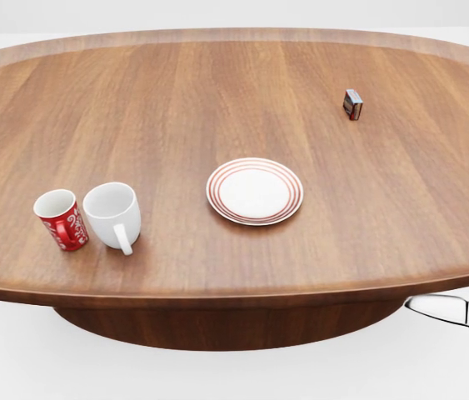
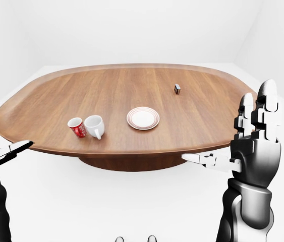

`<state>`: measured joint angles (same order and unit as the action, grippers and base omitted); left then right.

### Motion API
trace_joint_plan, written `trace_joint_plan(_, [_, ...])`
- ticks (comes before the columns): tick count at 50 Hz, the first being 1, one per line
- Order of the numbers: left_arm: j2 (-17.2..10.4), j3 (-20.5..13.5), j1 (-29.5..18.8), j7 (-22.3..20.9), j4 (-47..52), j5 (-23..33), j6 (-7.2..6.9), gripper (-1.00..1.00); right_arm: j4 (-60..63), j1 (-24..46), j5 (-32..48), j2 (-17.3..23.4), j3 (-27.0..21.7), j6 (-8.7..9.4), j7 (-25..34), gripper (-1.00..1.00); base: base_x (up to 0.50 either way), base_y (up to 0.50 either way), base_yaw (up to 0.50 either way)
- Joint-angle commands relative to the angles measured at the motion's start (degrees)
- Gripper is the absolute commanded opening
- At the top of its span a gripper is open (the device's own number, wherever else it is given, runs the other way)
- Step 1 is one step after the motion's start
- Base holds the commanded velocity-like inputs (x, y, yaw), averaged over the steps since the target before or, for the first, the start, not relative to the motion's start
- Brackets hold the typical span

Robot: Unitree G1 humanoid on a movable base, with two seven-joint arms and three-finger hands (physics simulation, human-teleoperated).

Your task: Put the white mug on the plate.

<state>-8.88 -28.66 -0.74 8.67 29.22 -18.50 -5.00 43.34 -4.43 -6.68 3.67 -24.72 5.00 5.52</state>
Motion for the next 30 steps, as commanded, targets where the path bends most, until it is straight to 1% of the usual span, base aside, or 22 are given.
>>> trace_joint_plan(1, [-0.1,-0.5,0.2,0.0,0.5,-0.9,0.00,1.00,0.1,-0.2,0.9,-0.2,0.0,0.00,0.3,1.00,0.00,0.33,0.00])
trace_joint_plan(12, [0.2,0.2,0.4,-0.4,0.0,-0.4,0.00,1.00,-0.3,-0.2,0.9,-0.2,0.1,0.00,0.4,1.00,0.00,0.33,0.00])
trace_joint_plan(18, [0.2,0.1,0.3,-0.4,0.0,-0.3,0.00,1.00,-1.1,-0.2,1.5,-0.2,1.1,0.00,0.6,1.00,0.00,0.30,0.00])
trace_joint_plan(25, [0.2,0.2,0.3,-0.4,-0.2,-0.1,0.00,1.00,-2.2,-0.1,1.5,-0.2,1.1,0.00,0.8,1.00,0.00,0.02,0.00])
trace_joint_plan(30, [0.3,0.4,0.3,-0.5,-0.6,0.1,0.00,1.00,-2.2,-0.2,1.7,-0.2,1.3,0.00,0.8,1.00,0.22,0.00,0.00])
